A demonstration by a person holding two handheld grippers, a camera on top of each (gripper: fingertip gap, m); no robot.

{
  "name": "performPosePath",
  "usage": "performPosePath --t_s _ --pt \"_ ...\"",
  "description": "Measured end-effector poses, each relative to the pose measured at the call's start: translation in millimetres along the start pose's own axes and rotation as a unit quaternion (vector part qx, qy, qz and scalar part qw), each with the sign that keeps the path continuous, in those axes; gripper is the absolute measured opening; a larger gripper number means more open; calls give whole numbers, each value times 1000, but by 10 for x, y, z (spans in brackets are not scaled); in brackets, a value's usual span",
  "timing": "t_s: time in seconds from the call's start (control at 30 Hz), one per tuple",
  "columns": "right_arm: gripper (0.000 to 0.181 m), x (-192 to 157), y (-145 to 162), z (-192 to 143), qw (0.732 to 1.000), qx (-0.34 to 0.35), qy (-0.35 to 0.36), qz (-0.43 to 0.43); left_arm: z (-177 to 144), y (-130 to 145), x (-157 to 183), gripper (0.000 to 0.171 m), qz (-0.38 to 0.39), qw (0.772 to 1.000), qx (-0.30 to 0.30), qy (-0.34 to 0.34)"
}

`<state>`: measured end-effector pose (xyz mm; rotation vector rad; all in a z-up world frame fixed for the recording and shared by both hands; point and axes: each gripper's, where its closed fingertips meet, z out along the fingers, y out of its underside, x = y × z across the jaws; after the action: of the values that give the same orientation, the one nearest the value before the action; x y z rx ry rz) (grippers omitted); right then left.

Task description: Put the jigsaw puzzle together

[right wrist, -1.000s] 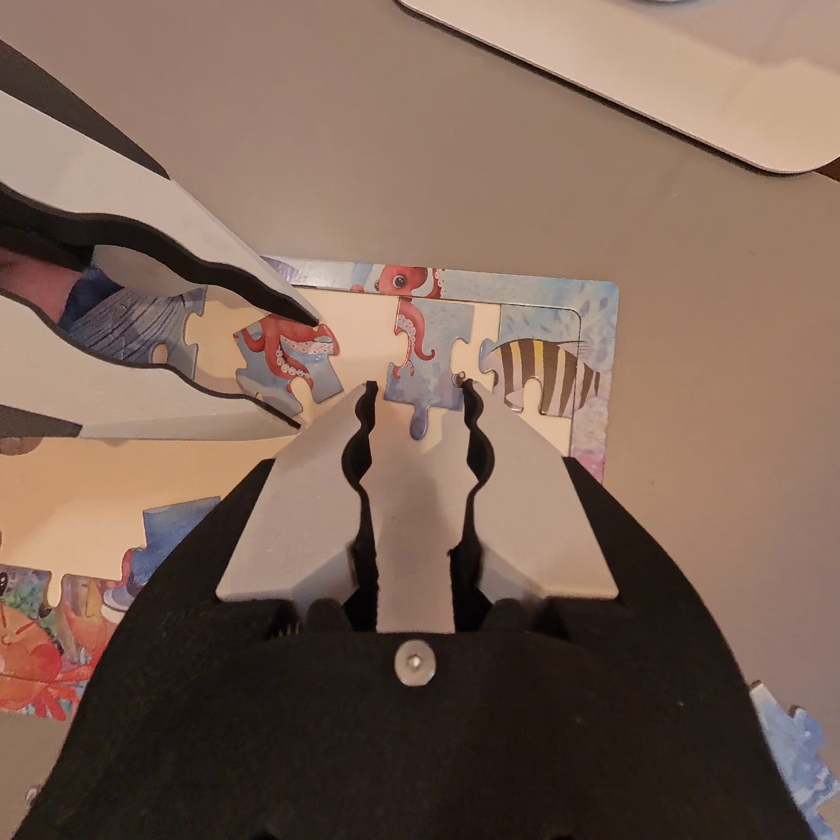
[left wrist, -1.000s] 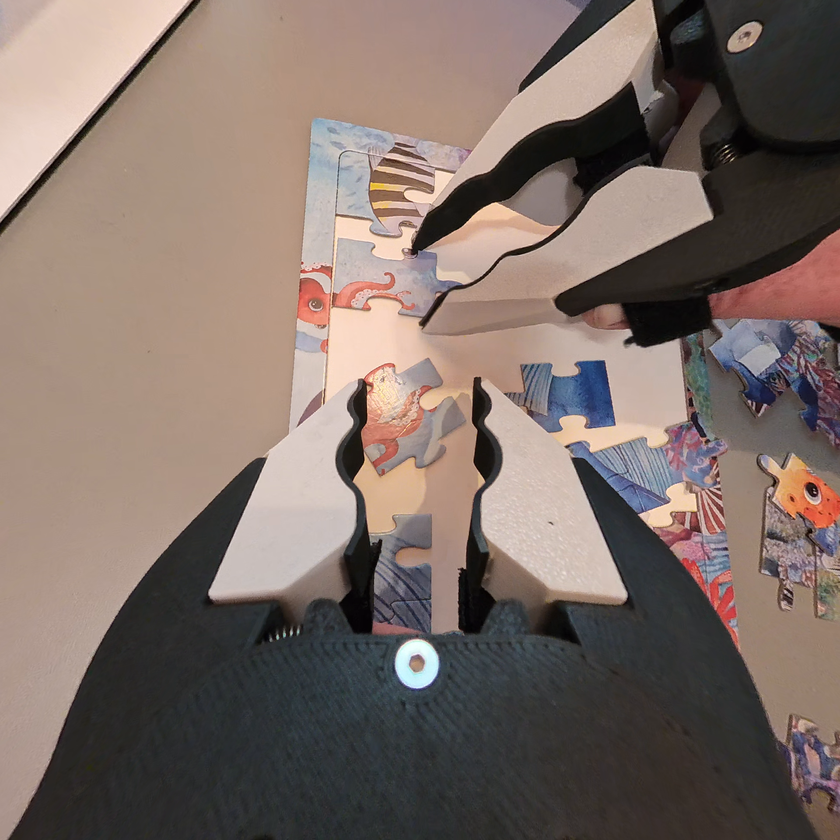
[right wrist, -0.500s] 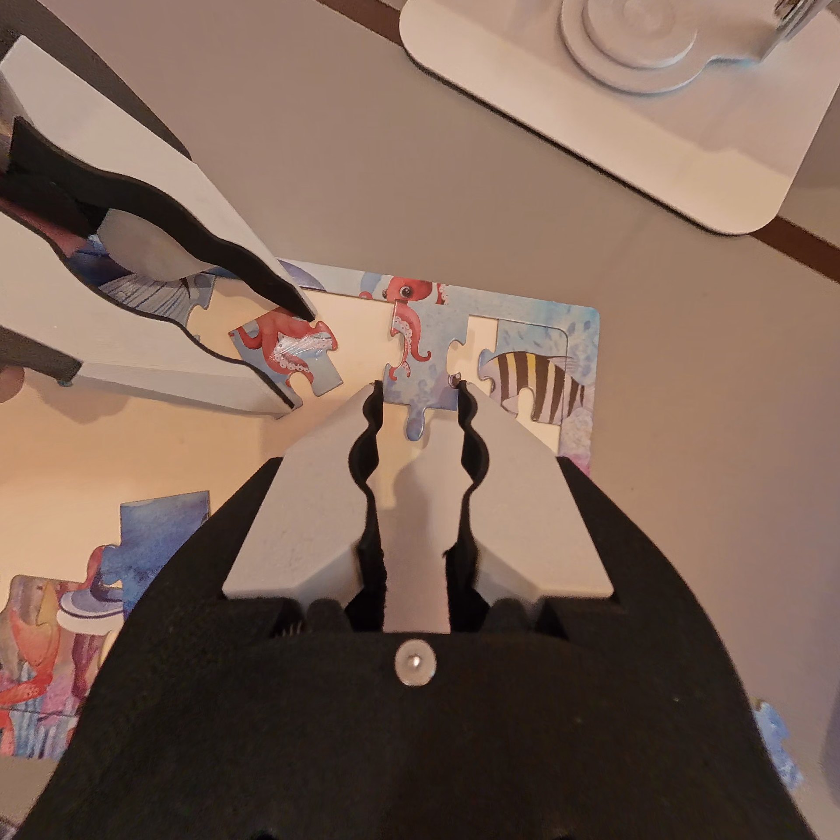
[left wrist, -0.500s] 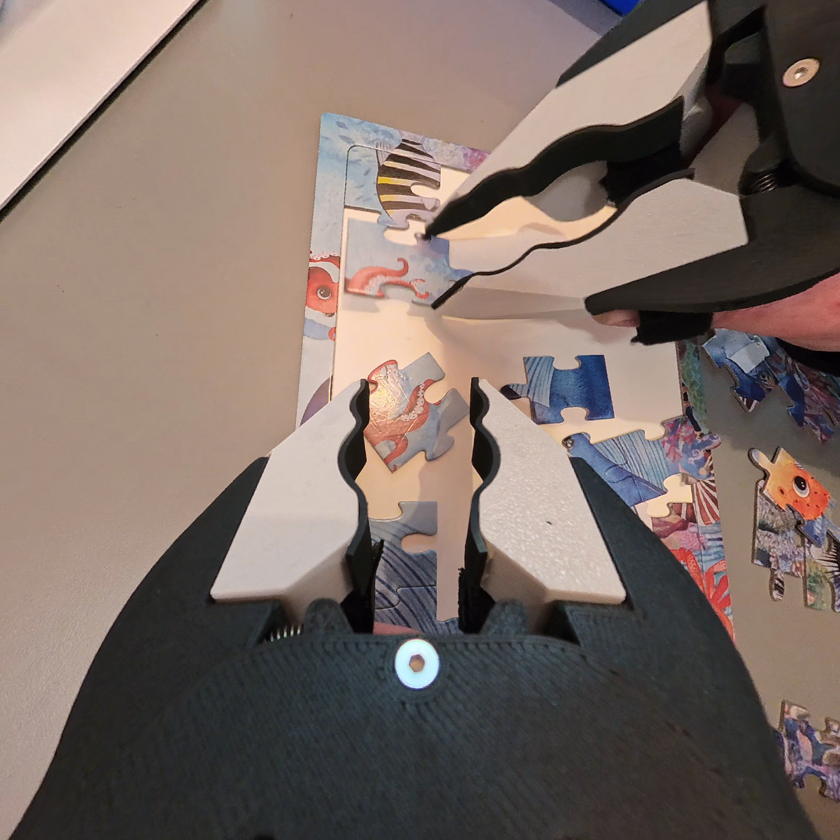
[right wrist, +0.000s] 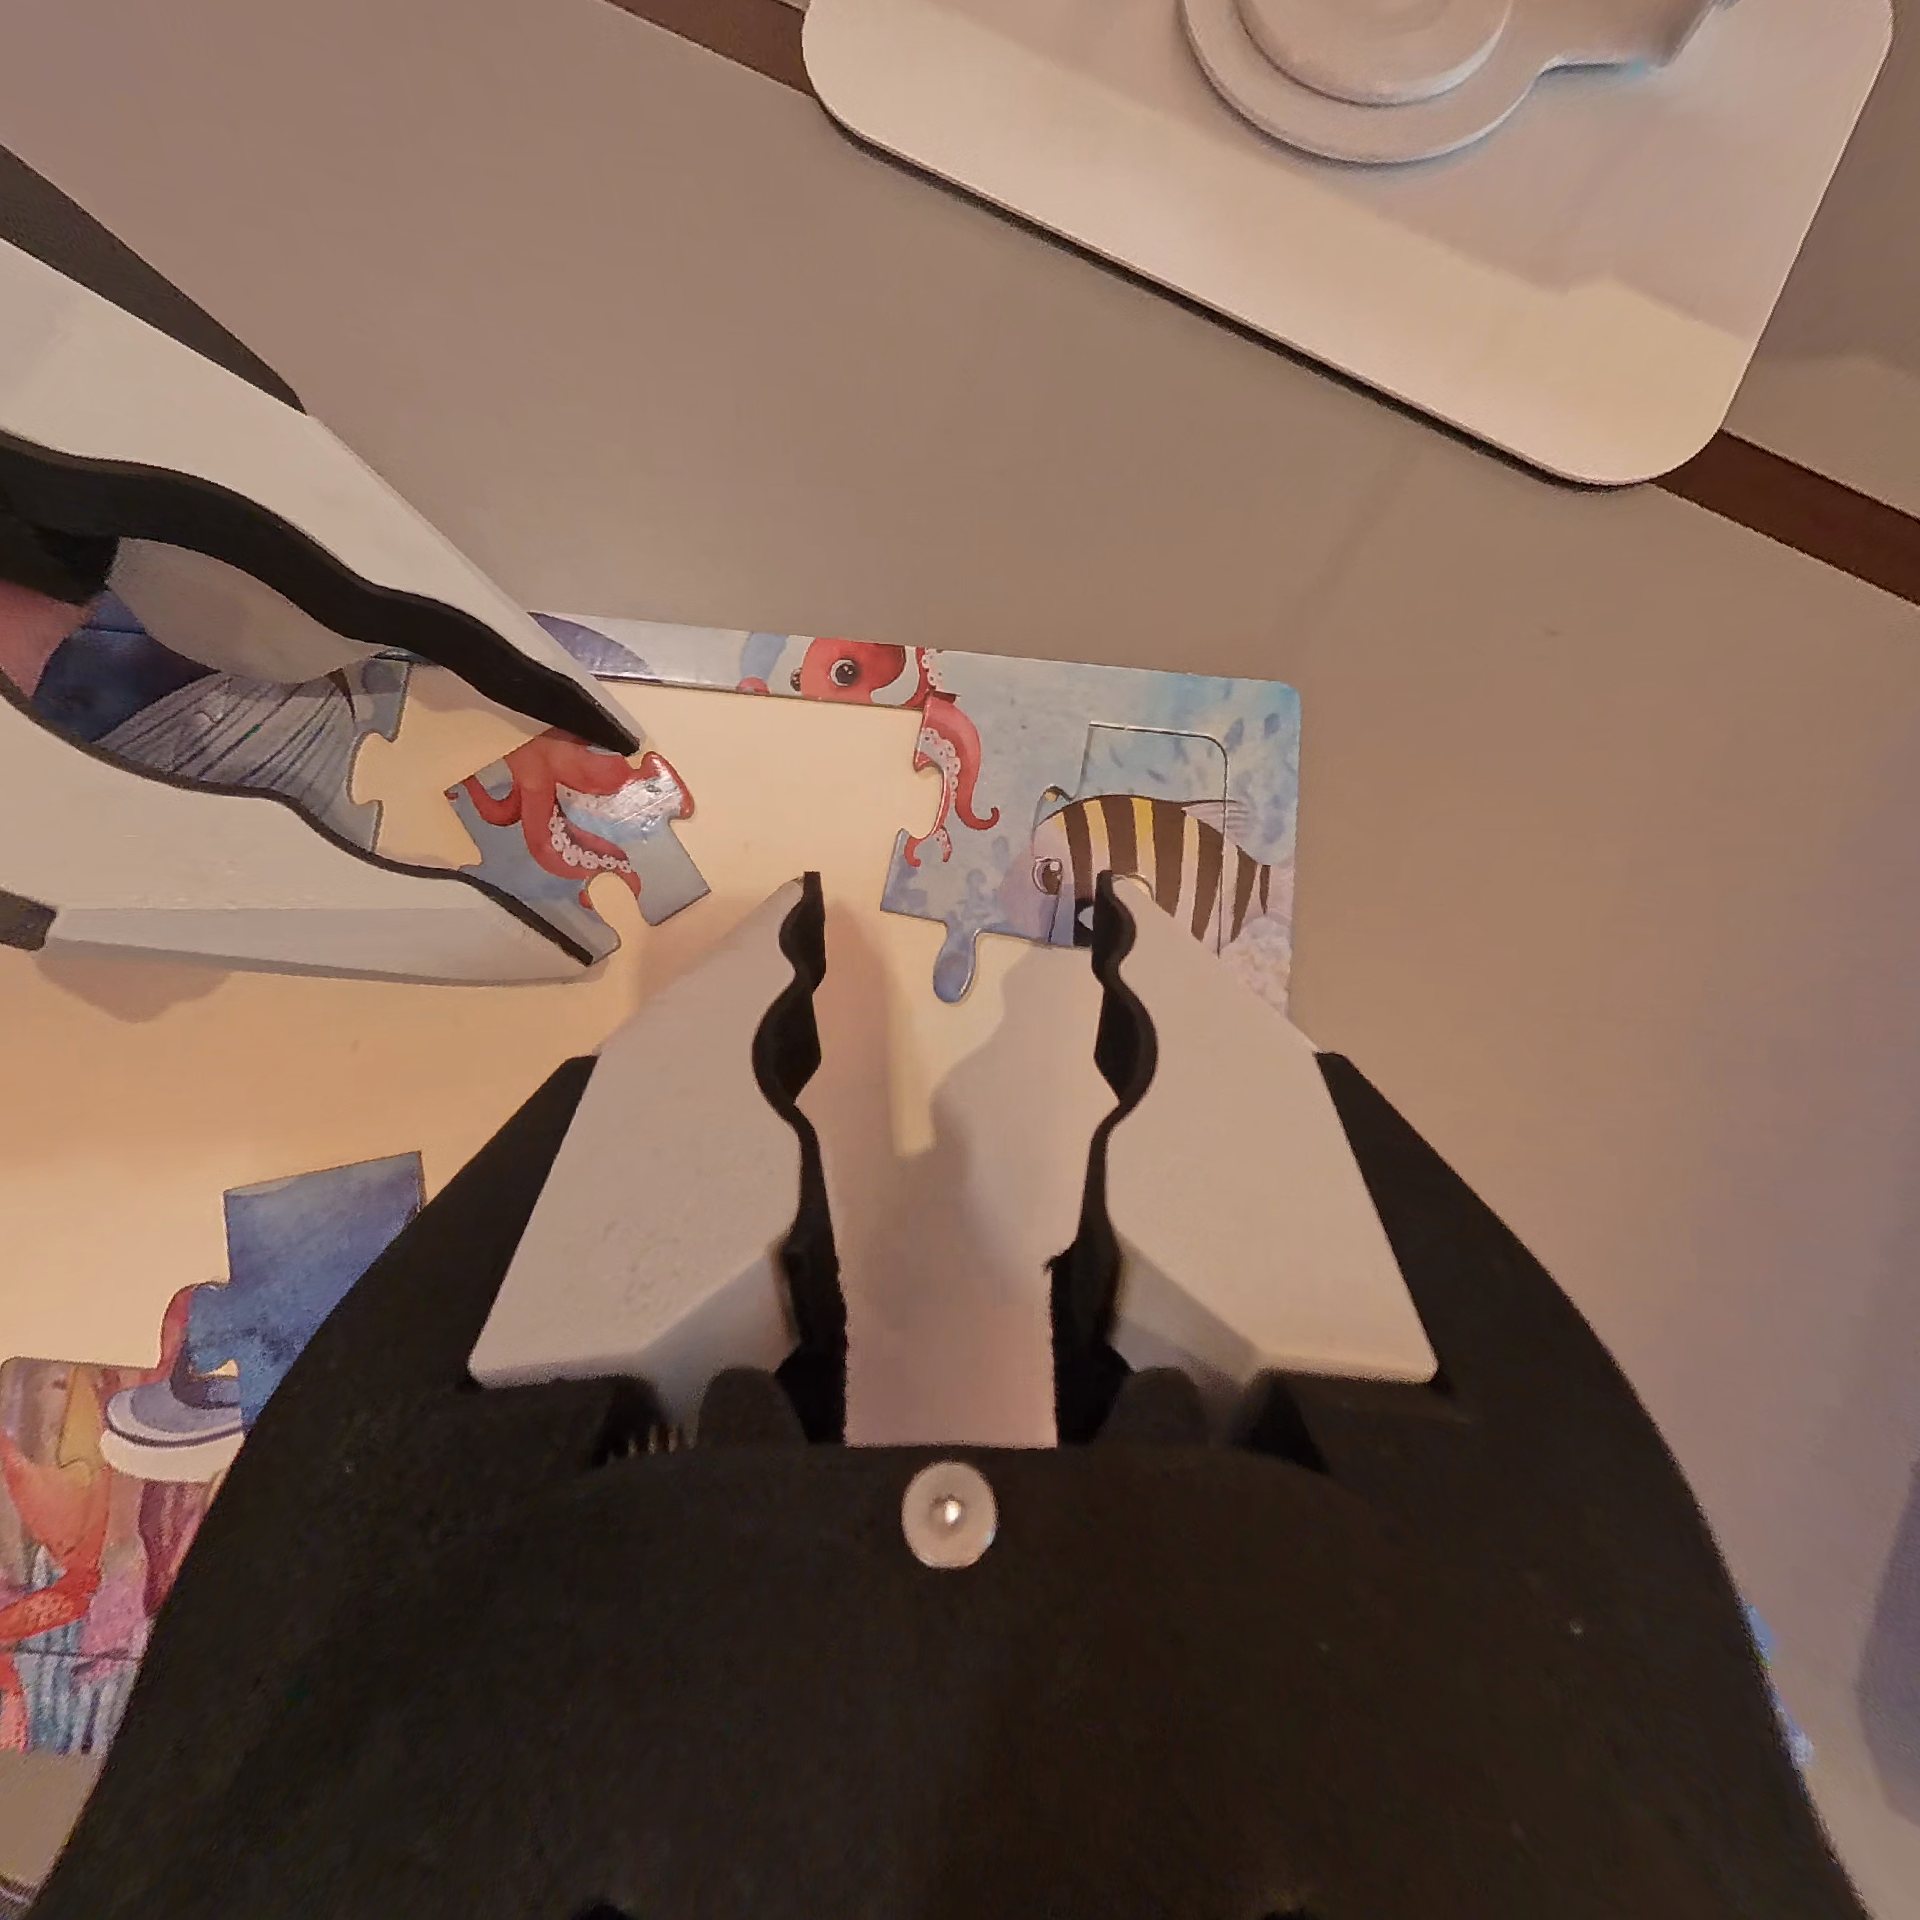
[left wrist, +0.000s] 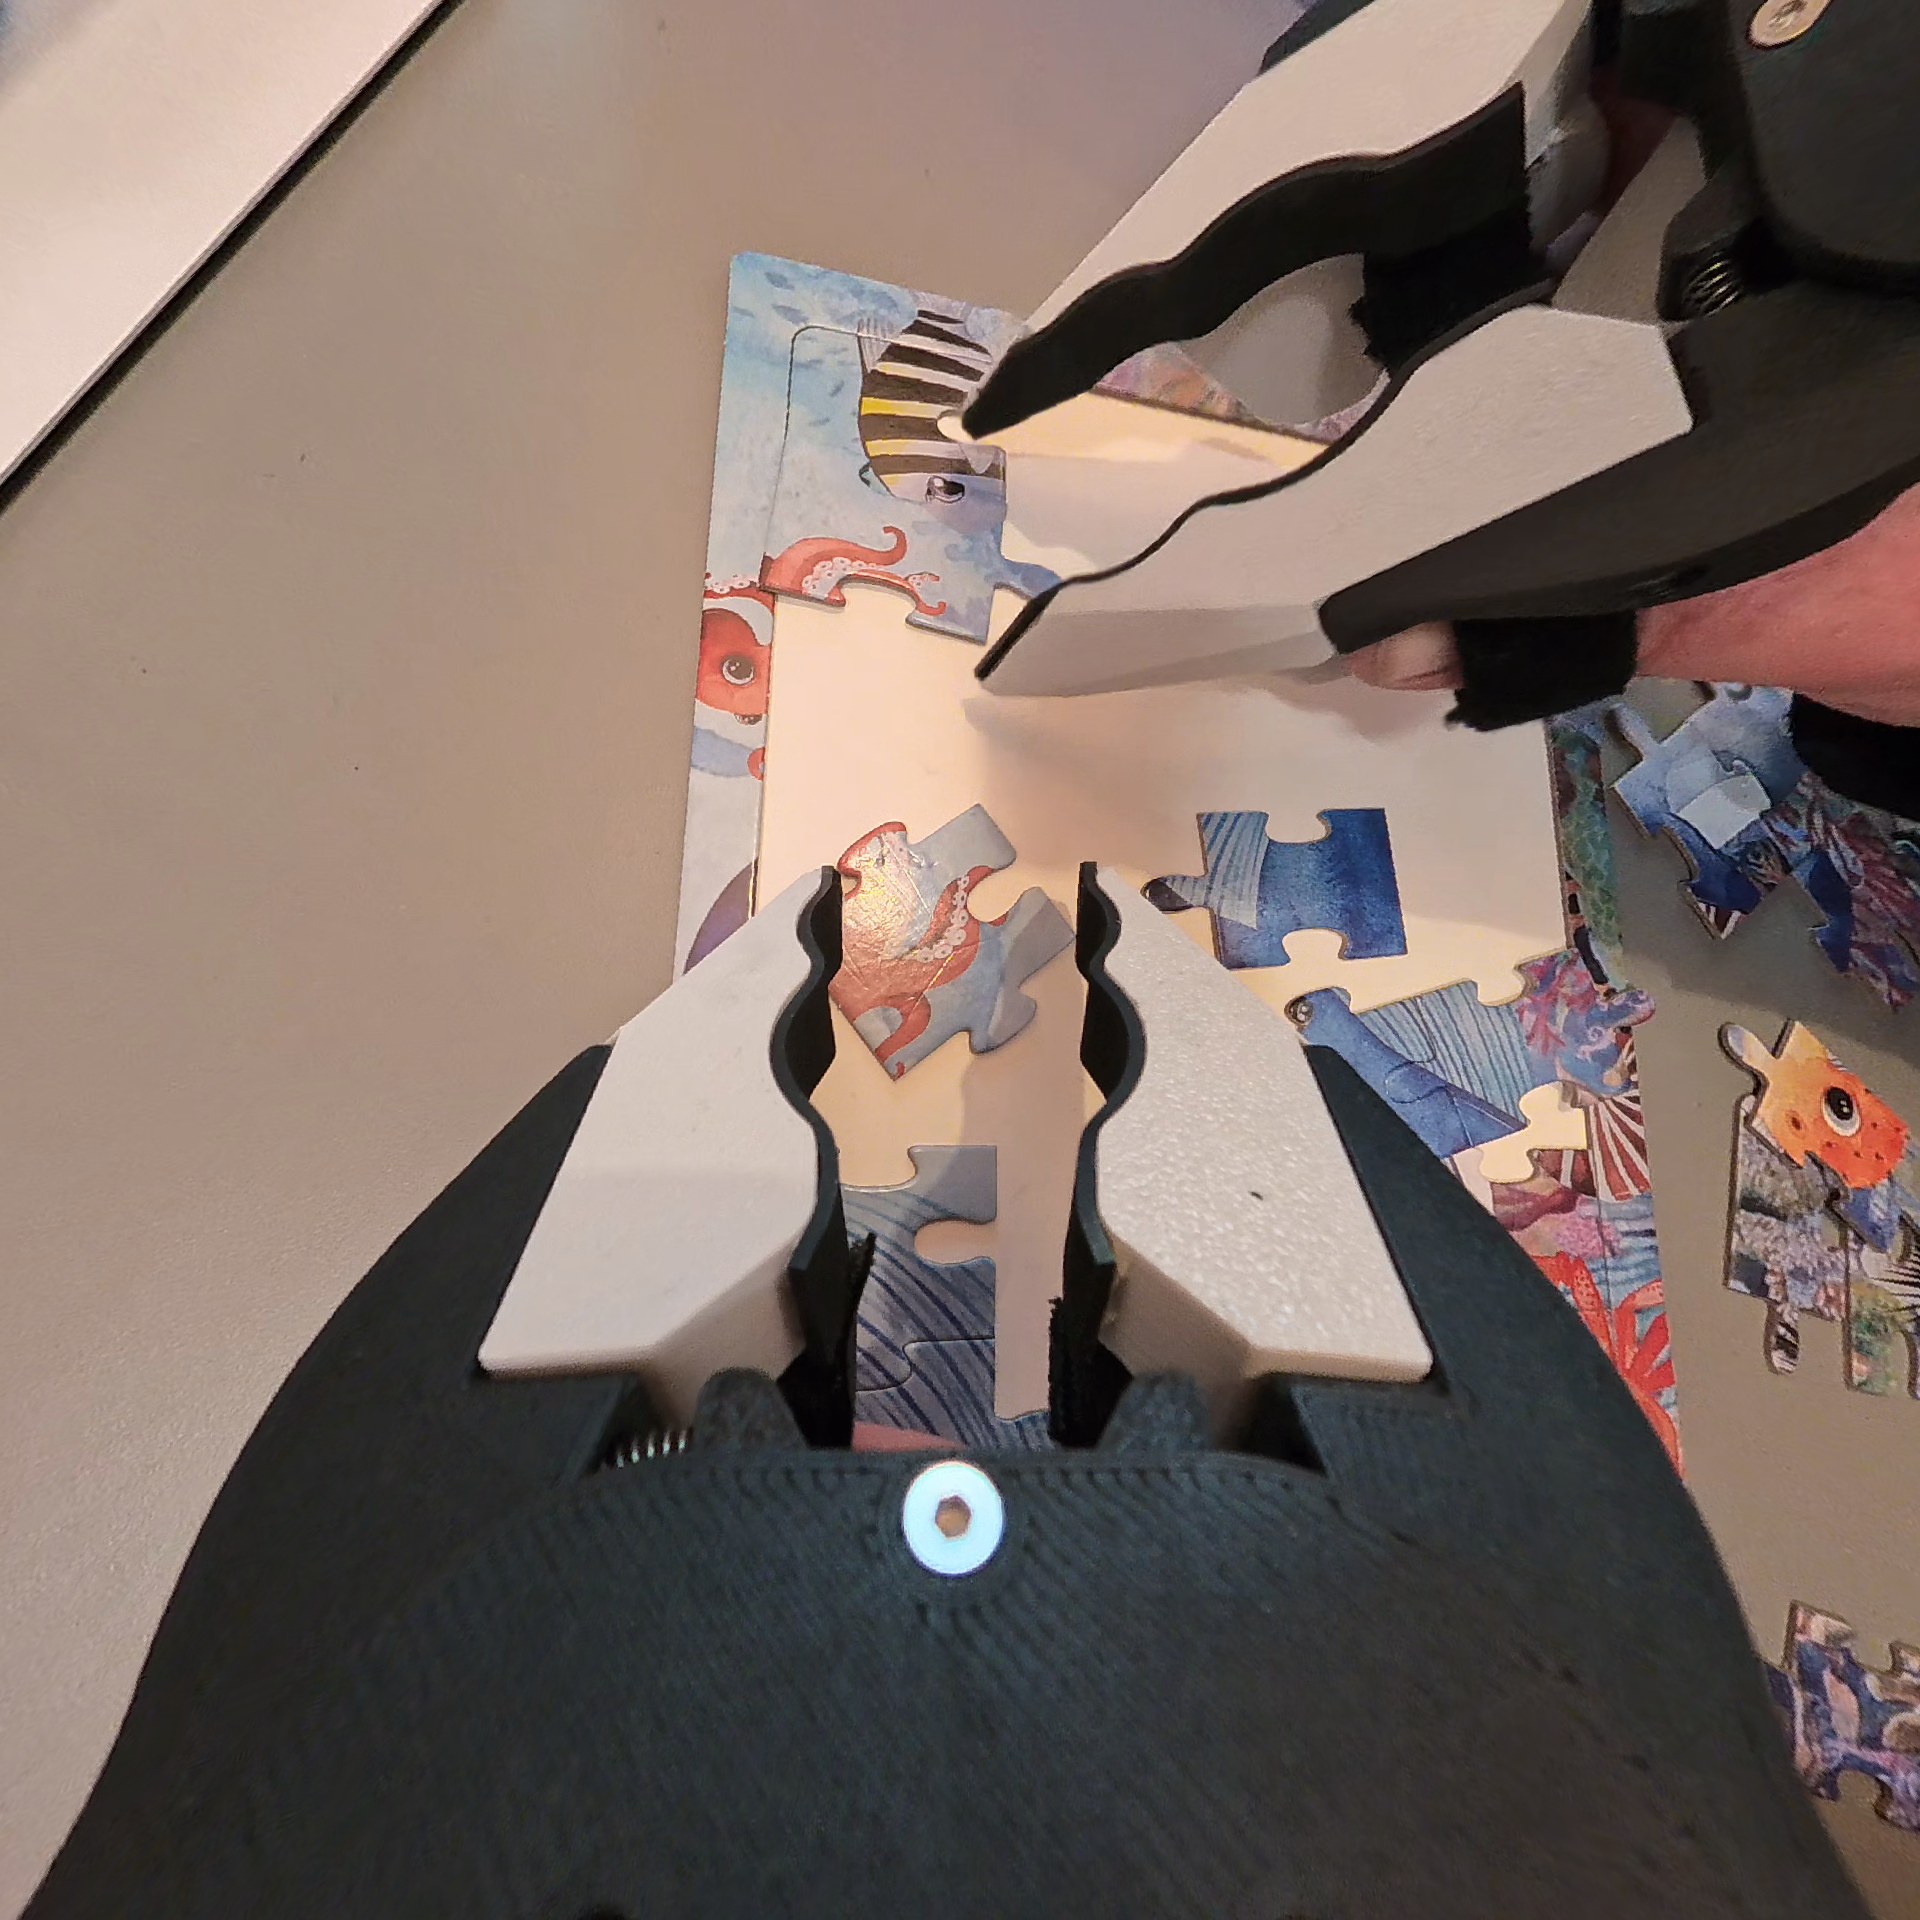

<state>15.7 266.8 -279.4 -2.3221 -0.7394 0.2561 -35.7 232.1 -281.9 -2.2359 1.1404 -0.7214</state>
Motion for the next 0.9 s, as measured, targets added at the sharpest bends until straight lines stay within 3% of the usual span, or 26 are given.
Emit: performPosePath --t_s 0.13,0.2,0.37,0.43,0.6,0.77,0.9 --pt "40 -20 -29 0 1000 6 -12 -17 0 0 -1 44 1 1000 -1 0" --pt "23 -49 21 51 999 -5 -19 -32 0 2 0 44 1 1000 -1 0" --pt "18 -62 22 49 999 2 -35 -32 -1 2 -1 44 1 1000 0 0" --pt "2 -95 44 37 998 1 -57 -37 -1 2 -1 44 1 1000 0 0" --pt "1 -93 93 15 996 -18 -68 -50 -3 2 2 44 1 1000 1 1" --pt "4 22 -261 -67 996 39 -70 -26 -4 3 0 44 0 1000 1 1" --pt "2 221 -391 39 997 38 -63 -4 -6 2 -2 44 -1 1000 2 3"
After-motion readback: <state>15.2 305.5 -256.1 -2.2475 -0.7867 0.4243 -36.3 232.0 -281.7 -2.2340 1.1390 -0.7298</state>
